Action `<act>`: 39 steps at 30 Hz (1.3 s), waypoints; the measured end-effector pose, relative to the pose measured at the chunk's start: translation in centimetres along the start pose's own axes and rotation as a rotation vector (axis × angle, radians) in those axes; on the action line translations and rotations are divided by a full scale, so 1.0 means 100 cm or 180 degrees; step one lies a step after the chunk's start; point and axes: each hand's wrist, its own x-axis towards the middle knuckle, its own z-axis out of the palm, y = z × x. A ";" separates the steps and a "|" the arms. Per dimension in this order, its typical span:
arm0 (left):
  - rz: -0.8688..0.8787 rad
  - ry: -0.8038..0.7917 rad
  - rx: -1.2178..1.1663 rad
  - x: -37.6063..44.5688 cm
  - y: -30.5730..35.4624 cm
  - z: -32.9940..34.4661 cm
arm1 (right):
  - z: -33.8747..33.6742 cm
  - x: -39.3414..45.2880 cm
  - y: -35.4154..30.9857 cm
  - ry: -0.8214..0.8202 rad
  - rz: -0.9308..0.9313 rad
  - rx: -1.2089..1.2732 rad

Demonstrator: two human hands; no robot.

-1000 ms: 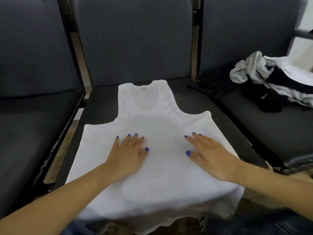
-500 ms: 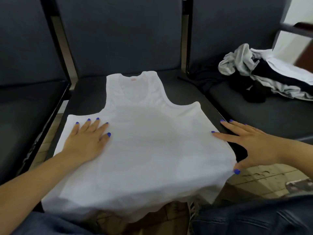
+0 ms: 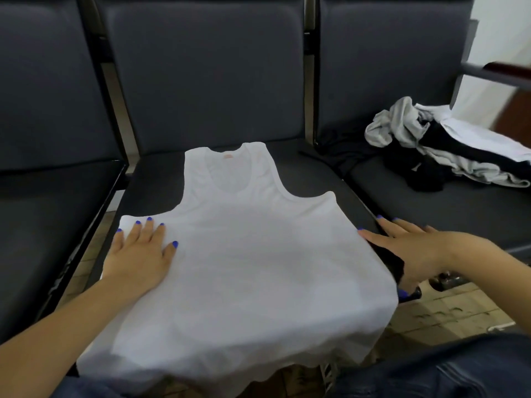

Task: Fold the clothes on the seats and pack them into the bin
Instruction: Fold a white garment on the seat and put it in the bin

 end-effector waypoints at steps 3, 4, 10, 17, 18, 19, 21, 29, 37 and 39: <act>-0.0374 -0.0051 0.0030 -0.003 0.004 -0.001 | -0.006 -0.009 -0.003 0.0095 0.0151 0.0014; -0.0415 -0.0043 0.0025 -0.003 0.007 -0.003 | -0.008 -0.012 -0.008 0.0124 0.0036 0.0058; -0.0217 0.0064 -0.0051 0.027 0.020 -0.022 | -0.030 0.013 -0.048 0.0169 -0.0463 -0.0286; -0.0150 0.0693 -0.0878 0.086 0.033 -0.052 | -0.095 0.076 -0.078 0.0565 -0.0623 0.0087; -0.0153 0.0705 -0.0886 0.097 0.033 -0.057 | -0.104 0.088 -0.083 0.0705 -0.0664 0.0163; -0.0162 0.0717 -0.0901 0.108 0.034 -0.061 | -0.115 0.100 -0.087 0.0825 -0.0702 0.0274; -0.0173 0.0722 -0.0930 0.130 0.033 -0.068 | -0.140 0.125 -0.097 0.0977 -0.0769 0.0580; -0.0065 0.0480 -0.1264 0.234 0.024 -0.060 | -0.225 0.233 -0.113 0.1616 -0.1004 0.1556; -0.0022 -0.0505 -0.1897 0.298 0.029 -0.085 | -0.262 0.295 -0.116 0.1185 -0.0591 0.1335; 0.0016 -0.0409 -0.1992 0.304 0.027 -0.094 | -0.275 0.295 -0.110 0.1027 -0.0432 0.1215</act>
